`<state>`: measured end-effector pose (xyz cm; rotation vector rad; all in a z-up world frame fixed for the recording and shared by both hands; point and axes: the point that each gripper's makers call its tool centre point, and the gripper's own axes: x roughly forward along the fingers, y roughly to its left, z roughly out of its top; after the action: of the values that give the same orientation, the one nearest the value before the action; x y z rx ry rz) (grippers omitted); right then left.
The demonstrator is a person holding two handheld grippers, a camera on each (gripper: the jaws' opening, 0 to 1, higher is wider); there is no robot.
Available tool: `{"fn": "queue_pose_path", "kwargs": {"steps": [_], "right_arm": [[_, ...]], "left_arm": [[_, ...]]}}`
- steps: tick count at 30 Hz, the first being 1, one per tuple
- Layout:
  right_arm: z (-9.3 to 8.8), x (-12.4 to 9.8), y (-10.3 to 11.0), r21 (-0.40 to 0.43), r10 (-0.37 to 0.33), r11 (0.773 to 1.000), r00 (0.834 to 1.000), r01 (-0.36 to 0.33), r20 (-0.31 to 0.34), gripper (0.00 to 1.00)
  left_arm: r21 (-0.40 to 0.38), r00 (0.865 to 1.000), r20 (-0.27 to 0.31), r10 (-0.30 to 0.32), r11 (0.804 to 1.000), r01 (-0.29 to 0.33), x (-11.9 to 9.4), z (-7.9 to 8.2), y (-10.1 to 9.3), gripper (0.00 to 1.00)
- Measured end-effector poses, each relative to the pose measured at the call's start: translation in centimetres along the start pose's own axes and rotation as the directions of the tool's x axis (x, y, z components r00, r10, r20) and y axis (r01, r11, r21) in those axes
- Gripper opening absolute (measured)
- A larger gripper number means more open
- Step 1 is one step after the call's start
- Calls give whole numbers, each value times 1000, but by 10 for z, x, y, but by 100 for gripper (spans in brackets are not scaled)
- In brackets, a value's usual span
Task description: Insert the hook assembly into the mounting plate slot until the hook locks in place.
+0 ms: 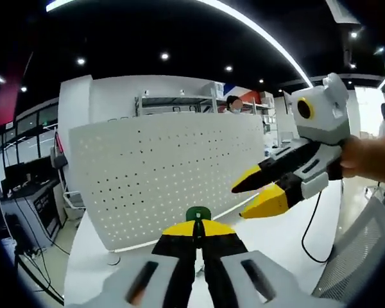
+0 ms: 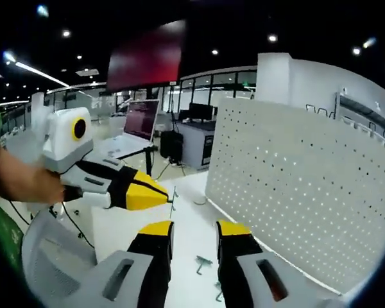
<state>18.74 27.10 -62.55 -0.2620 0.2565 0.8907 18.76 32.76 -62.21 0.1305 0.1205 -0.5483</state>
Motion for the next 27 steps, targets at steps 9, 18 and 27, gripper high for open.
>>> {"fn": "queue_pose_path", "kwargs": {"steps": [9, 18, 27], "right_arm": [[17, -9, 4, 83, 47, 995, 993, -56, 105, 85], [44, -34, -11, 152, -34, 988, 971, -3, 237, 98], [43, -41, -12, 129, -64, 991, 971, 35, 229, 97]], "left_arm": [[-3, 1000, 6, 7, 1000, -7, 6, 6, 11, 2], [-26, 999, 24, 46, 999, -45, 14, 17, 34, 2], [-38, 991, 66, 120, 992, -117, 32, 46, 71, 2]]}}
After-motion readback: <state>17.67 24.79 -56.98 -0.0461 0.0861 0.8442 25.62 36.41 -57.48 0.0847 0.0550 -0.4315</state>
